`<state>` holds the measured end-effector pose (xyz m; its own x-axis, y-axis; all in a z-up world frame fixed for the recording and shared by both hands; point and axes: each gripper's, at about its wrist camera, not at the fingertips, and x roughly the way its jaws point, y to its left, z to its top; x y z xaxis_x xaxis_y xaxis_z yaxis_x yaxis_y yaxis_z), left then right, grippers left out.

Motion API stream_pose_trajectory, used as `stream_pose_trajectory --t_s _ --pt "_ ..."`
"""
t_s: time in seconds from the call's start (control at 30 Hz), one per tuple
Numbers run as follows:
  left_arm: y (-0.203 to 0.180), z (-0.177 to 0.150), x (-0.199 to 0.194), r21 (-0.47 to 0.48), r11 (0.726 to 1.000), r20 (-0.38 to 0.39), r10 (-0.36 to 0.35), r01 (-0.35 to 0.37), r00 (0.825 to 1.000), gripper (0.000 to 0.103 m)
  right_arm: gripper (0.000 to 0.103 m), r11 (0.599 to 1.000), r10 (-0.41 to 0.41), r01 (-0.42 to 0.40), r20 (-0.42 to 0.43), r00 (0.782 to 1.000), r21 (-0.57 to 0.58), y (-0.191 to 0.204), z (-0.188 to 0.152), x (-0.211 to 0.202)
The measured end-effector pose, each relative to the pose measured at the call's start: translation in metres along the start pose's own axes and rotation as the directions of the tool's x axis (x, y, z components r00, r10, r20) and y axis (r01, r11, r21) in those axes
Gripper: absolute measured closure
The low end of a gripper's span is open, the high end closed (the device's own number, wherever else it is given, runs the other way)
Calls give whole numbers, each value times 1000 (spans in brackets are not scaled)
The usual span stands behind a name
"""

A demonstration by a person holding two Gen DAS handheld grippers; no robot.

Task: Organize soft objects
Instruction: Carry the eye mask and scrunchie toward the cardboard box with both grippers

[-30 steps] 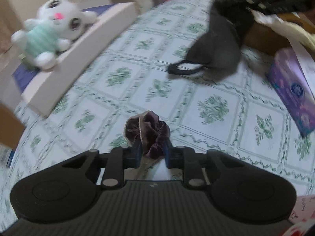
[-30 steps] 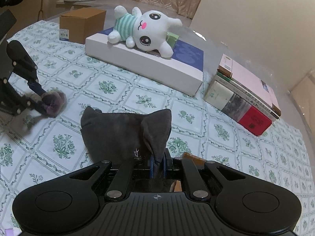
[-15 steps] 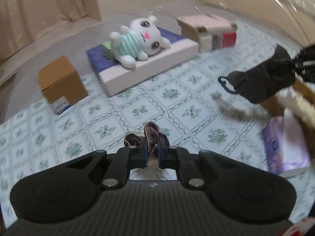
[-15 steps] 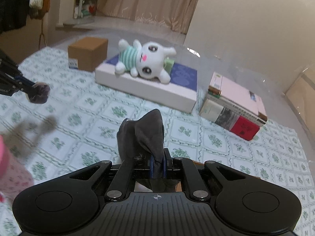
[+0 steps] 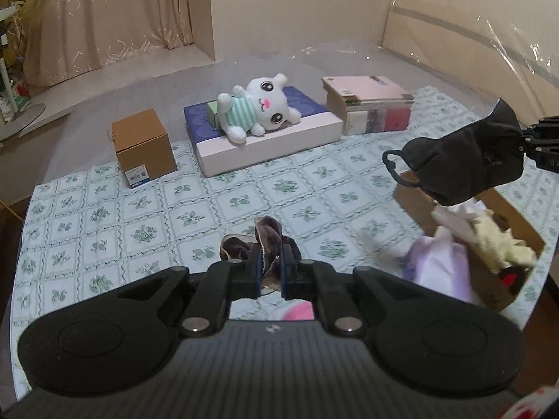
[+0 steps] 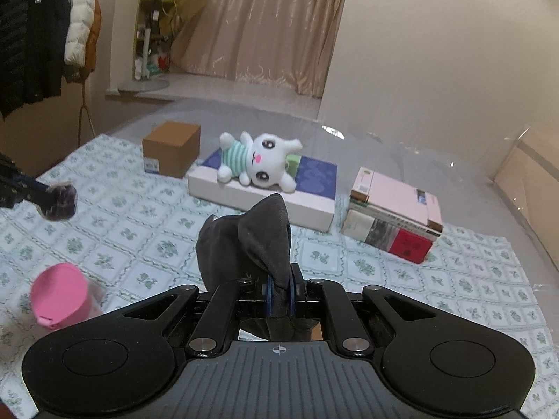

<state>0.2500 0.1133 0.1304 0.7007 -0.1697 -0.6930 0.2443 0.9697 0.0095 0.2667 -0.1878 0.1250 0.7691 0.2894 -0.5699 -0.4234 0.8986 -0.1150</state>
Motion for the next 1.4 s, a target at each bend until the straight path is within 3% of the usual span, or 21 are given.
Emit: stream_pose_trajectory --t_s 0.47,0.93,1.4 --pt "-73 -15 -37 0 999 38 -35 35 999 95 94 998 -1 1 5 1000 62 -29 -38 -59" --pt "-134 -10 -26 45 993 40 -110 108 993 95 94 983 -85 84 -2 996 163 -92 -81 -103" --pt "-212 7 3 123 967 14 -228 225 973 95 94 968 -154 156 -24 988 199 -138 -106 -130"
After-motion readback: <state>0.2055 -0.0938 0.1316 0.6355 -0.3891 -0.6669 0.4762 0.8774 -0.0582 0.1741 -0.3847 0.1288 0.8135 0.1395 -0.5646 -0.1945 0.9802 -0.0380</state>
